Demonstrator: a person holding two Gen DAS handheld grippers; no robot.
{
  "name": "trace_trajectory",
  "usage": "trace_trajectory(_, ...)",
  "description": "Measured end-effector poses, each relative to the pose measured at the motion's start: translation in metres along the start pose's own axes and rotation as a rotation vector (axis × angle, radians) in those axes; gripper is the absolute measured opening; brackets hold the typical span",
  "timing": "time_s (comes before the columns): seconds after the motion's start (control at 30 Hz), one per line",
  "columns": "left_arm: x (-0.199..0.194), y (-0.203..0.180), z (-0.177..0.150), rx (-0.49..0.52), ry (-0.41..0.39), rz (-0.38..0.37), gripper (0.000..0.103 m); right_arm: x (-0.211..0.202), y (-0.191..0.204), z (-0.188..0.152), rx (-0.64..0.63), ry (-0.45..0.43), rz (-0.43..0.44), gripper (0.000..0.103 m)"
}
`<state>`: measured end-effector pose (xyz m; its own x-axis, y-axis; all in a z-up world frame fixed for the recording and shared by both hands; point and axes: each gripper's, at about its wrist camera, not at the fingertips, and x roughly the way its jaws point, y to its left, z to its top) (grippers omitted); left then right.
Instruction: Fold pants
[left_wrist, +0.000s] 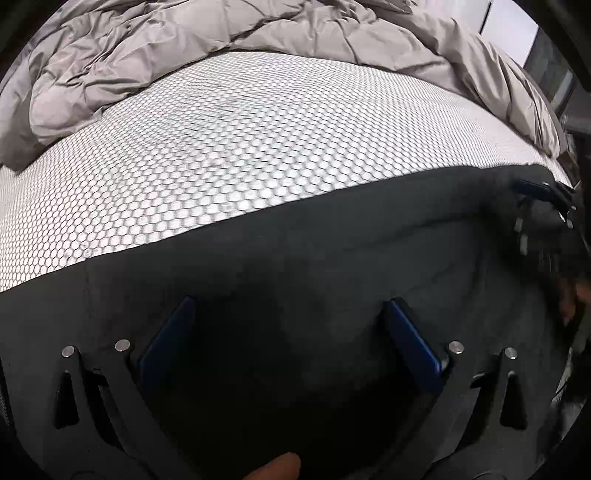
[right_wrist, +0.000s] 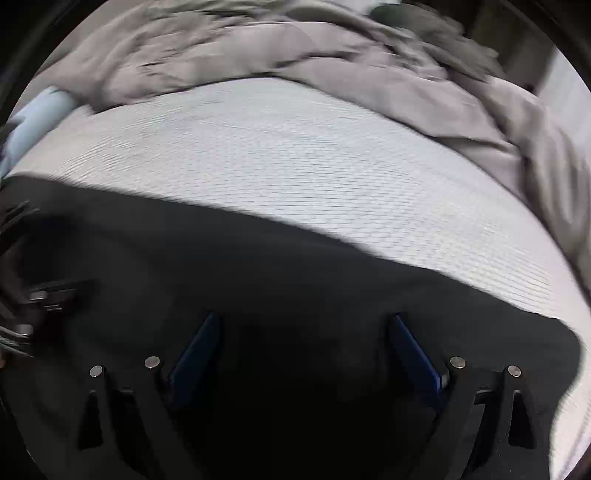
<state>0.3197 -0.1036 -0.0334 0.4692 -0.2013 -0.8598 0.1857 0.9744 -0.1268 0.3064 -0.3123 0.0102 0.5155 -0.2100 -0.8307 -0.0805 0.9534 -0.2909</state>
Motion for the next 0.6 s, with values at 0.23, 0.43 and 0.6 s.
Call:
trace_trajectory(0.23,-0.007,0.016,0.007,-0.034,0.009,0.036,0.102,0.007,-0.079,-0.016,0.260,0.019,-0.168,0.095)
trace_trajectory(0.43,-0.014,-0.001,0.021,-0.047,-0.047,0.017,0.102,-0.021,-0.008,0.005,0.163,-0.091,0.045,0.095)
trace_trajectory(0.6,0.012,0.014,0.019,-0.129,-0.002,0.050,0.102,0.014,0.065,0.022,0.003,0.013,0.169,0.095)
